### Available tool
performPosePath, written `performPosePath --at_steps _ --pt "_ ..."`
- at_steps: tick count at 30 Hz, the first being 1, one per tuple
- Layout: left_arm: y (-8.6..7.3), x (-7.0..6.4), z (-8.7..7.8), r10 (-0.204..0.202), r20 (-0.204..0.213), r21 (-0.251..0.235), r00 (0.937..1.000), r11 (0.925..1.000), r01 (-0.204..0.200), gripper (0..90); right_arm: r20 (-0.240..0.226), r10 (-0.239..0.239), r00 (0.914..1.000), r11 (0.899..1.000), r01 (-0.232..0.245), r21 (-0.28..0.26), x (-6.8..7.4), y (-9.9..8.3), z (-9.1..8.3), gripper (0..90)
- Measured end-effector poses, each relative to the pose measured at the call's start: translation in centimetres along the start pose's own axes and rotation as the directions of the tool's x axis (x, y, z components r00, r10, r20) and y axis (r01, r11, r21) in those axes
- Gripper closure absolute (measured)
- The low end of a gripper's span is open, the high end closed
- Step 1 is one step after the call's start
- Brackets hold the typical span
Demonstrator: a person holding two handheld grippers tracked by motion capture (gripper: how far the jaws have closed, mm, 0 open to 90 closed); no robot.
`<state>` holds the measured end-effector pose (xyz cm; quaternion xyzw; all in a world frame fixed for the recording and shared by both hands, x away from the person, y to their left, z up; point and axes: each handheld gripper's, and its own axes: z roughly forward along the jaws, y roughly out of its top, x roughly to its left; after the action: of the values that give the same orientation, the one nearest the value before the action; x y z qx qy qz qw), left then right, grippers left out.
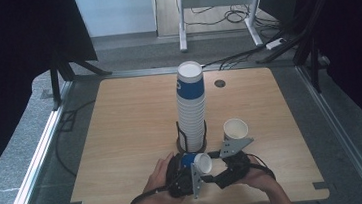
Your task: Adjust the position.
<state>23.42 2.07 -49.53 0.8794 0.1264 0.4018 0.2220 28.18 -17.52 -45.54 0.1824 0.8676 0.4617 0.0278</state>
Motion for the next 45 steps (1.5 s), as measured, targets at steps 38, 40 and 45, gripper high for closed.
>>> performPosePath --at_steps 38,40,45 --pt "-0.4 2.3 -2.2 -0.126 0.107 -0.173 0.9863 0.9744 0.143 6.2 -0.092 0.083 0.9923 0.976 -0.100 -0.194 -1.6 -0.9 -0.8 27.3" --pt "-0.4 2.2 -2.2 -0.115 0.107 -0.171 0.9875 0.9764 0.133 7.3 -0.095 0.080 0.9923 0.977 -0.097 -0.189 -1.5 -1.0 -0.7 27.3" --pt "-0.3 1.8 -1.9 -0.096 0.109 -0.156 0.9894 0.9814 0.113 12.4 -0.103 0.067 0.9924 0.980 -0.085 -0.182 -1.4 -1.0 -0.4 27.2"
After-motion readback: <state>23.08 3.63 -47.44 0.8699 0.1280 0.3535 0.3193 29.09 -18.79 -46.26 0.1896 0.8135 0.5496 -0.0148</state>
